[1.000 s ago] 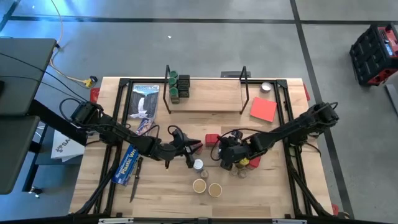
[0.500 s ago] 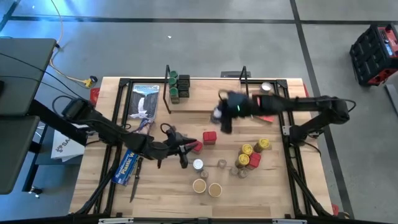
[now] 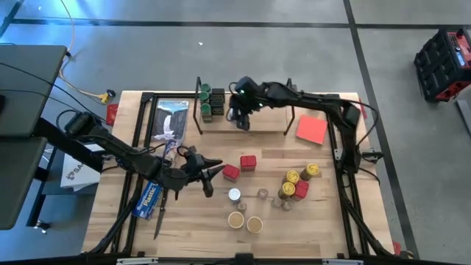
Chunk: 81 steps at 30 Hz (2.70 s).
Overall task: Shelf spices
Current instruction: Put the white seasoning bottle on the shelf to the right of the top black seasoning can
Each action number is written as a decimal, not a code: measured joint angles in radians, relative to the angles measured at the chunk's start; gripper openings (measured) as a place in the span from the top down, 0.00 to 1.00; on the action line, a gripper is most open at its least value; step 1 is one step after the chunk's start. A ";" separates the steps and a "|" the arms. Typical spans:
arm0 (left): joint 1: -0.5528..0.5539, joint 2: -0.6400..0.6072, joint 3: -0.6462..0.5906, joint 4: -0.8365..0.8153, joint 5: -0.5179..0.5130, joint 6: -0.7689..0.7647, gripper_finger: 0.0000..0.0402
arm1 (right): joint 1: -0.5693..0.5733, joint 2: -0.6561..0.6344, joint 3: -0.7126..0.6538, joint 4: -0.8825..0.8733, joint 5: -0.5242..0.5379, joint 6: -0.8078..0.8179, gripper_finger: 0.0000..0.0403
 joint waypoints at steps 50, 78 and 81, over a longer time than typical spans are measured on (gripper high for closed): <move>-0.079 0.001 0.000 -0.071 -0.062 -0.056 0.78 | -0.021 -0.030 -0.104 0.003 0.255 -0.028 0.70; -0.089 0.001 0.000 -0.075 -0.147 -0.056 0.78 | -0.060 -0.029 -0.236 0.444 0.320 0.000 0.86; -0.089 0.001 0.000 -0.076 -0.152 -0.056 0.78 | -0.049 -0.042 -0.234 0.424 0.420 -0.023 0.86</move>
